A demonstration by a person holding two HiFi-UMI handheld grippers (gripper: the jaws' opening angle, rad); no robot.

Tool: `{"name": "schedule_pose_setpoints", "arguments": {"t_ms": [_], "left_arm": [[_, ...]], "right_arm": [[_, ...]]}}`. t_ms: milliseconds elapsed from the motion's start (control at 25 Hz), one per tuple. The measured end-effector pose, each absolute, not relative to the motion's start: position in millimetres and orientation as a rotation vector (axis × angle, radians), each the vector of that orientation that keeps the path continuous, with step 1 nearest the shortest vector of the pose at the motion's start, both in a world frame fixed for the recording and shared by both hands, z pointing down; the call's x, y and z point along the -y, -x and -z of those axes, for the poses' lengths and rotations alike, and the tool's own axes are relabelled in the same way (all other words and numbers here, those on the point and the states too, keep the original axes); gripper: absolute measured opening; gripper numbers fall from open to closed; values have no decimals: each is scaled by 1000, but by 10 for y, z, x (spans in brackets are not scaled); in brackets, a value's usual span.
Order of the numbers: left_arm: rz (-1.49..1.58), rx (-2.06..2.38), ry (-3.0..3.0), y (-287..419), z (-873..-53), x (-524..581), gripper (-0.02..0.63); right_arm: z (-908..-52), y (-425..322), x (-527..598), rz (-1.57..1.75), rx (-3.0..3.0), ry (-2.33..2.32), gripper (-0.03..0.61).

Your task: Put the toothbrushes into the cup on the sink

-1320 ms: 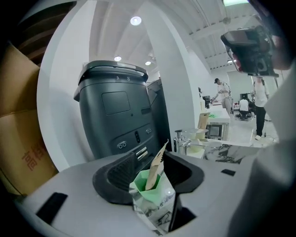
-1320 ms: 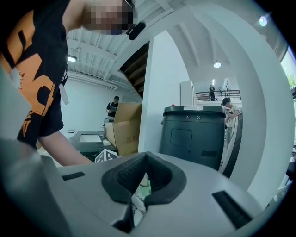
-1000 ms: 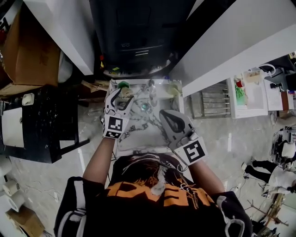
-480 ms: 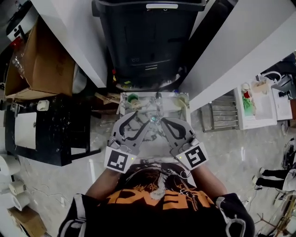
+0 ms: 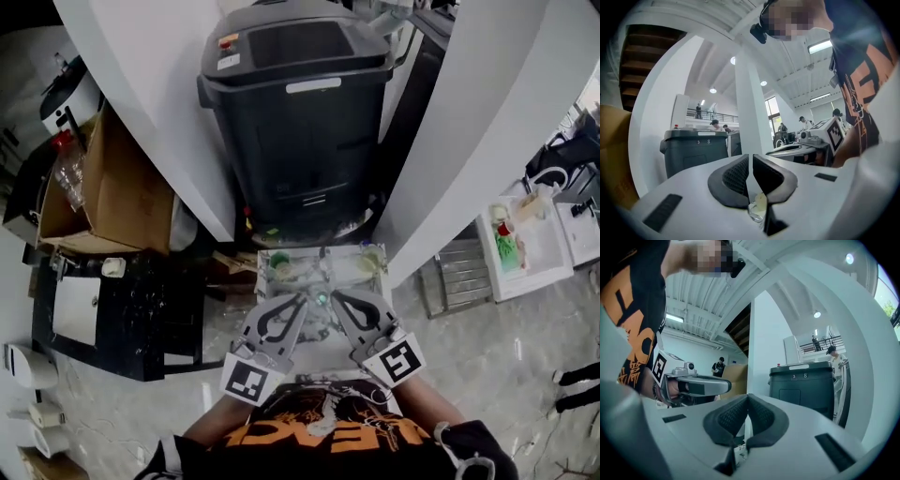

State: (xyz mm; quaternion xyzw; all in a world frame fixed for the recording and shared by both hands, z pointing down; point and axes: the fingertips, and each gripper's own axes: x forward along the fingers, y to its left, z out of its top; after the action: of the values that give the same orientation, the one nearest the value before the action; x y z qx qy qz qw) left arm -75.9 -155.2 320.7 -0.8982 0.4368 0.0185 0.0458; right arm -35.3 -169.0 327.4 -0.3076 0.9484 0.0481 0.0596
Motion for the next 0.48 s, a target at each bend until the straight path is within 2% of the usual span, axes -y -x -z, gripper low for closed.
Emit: {"name": "schedule_pose_setpoints", "arguments": {"t_ms": [480], "left_arm": [[25, -1220, 2768, 561, -3256, 1569, 23]], "right_arm": [[-3173, 277, 1698, -212, -2924, 940, 14]]}}
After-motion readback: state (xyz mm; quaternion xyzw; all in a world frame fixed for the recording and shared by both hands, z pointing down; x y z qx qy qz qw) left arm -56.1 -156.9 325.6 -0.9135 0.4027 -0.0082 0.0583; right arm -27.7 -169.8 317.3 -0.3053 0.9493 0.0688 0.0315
